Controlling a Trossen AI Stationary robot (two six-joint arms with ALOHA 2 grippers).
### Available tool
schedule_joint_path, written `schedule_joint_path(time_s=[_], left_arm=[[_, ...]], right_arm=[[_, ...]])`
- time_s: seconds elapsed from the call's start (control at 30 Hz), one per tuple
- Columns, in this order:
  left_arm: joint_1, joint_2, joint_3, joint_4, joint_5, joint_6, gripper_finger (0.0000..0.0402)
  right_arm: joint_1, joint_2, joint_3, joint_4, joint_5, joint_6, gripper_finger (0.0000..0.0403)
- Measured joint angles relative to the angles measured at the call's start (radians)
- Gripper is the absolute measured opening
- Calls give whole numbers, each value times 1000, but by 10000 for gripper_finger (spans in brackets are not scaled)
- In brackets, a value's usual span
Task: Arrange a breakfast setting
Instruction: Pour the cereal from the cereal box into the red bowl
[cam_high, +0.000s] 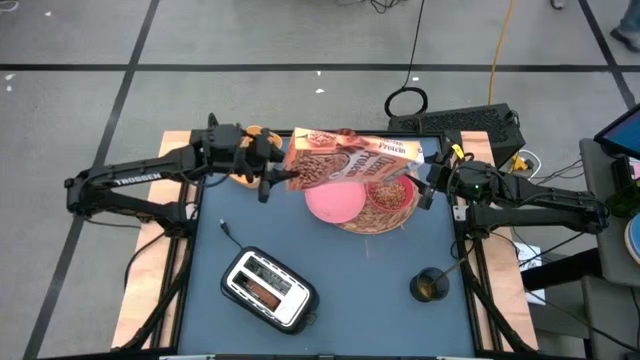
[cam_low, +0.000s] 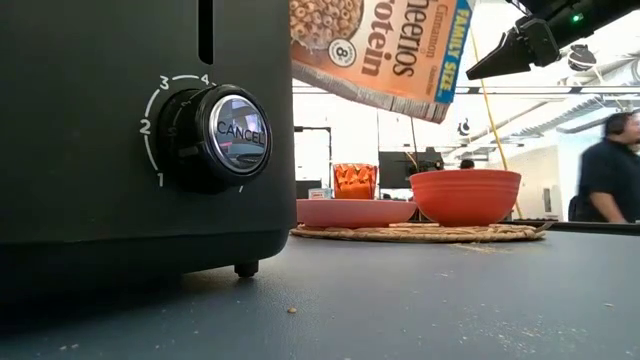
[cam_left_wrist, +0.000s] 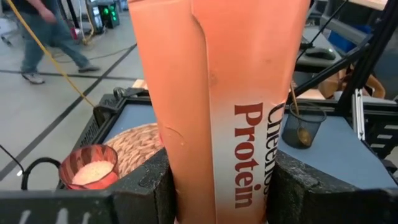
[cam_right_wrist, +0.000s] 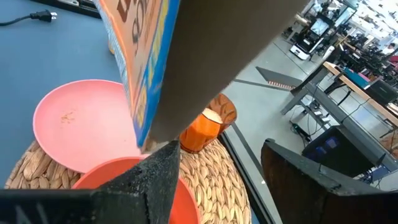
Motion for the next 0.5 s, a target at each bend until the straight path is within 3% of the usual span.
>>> schedule_joint_path(time_s=[0.5], left_arm=[[0,-74,0,70,0,1,177]], right_arm=[[0,0,0,1,-3,80,215]])
